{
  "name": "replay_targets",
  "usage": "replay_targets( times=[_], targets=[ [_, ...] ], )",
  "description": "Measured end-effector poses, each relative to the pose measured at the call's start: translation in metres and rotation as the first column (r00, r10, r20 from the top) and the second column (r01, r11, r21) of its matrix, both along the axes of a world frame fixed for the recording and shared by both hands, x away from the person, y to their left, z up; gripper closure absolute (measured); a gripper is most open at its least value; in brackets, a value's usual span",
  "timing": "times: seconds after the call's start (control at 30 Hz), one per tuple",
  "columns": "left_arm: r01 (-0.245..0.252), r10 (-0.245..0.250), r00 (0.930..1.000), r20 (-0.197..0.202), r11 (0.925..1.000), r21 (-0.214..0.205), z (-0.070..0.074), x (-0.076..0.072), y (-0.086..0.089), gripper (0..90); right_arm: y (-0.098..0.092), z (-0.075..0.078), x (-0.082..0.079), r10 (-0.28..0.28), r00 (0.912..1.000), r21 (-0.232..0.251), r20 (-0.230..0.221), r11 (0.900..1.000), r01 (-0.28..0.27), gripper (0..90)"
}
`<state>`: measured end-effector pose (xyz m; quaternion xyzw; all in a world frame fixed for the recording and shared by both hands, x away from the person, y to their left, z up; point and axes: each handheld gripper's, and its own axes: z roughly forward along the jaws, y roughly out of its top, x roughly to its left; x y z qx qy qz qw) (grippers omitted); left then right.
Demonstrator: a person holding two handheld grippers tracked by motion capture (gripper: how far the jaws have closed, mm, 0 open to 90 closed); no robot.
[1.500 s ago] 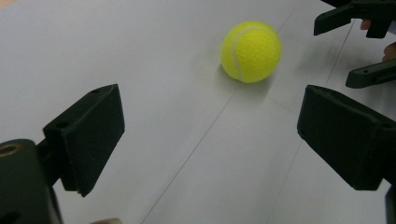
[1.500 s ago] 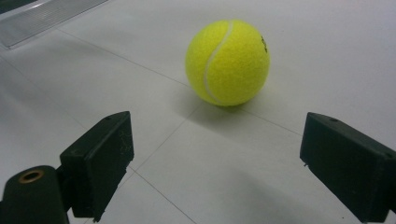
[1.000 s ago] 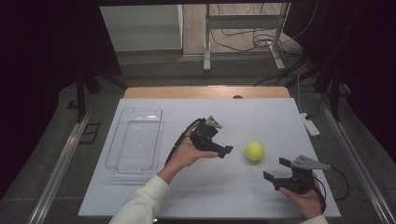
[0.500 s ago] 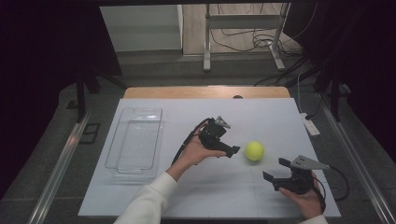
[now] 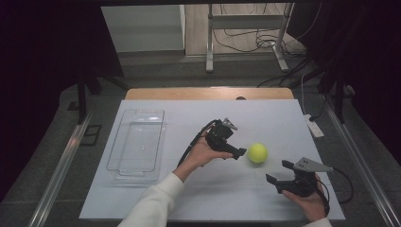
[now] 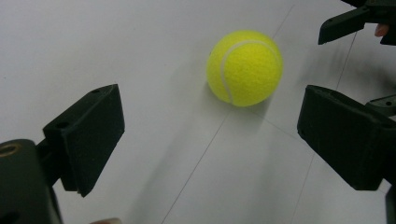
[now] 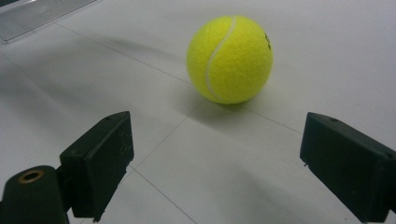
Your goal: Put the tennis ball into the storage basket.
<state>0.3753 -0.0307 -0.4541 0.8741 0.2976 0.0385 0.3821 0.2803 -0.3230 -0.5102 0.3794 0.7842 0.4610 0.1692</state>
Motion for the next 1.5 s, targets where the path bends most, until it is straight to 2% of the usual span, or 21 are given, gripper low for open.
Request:
replay_targets(
  times=[0.3,0.5,1.1,1.5],
  targets=[
    [0.005,-0.005,0.9999,-0.012,1.0,-0.004,-0.002,0.003,-0.005,8.6,0.0,-0.001,0.0,-0.002,1.0,-0.001,-0.003,1.0,0.002,9.9],
    [0.019,-0.018,0.9997,-0.013,0.9998,0.009,-0.004,0.005,-0.01,8.6,-0.001,-0.001,0.0,-0.002,1.0,-0.002,-0.005,1.0,0.002,9.7],
    [0.012,-0.011,0.9993,-0.035,0.9999,0.01,-0.012,0.012,-0.019,8.5,-0.001,-0.001,0.001,-0.002,1.0,-0.002,-0.006,1.0,0.002,9.7],
    [0.015,-0.014,0.9991,-0.039,0.9998,0.016,-0.012,0.017,-0.026,8.6,-0.001,-0.001,0.001,-0.007,0.9999,-0.004,-0.01,1.0,0.007,9.6]
  ],
)
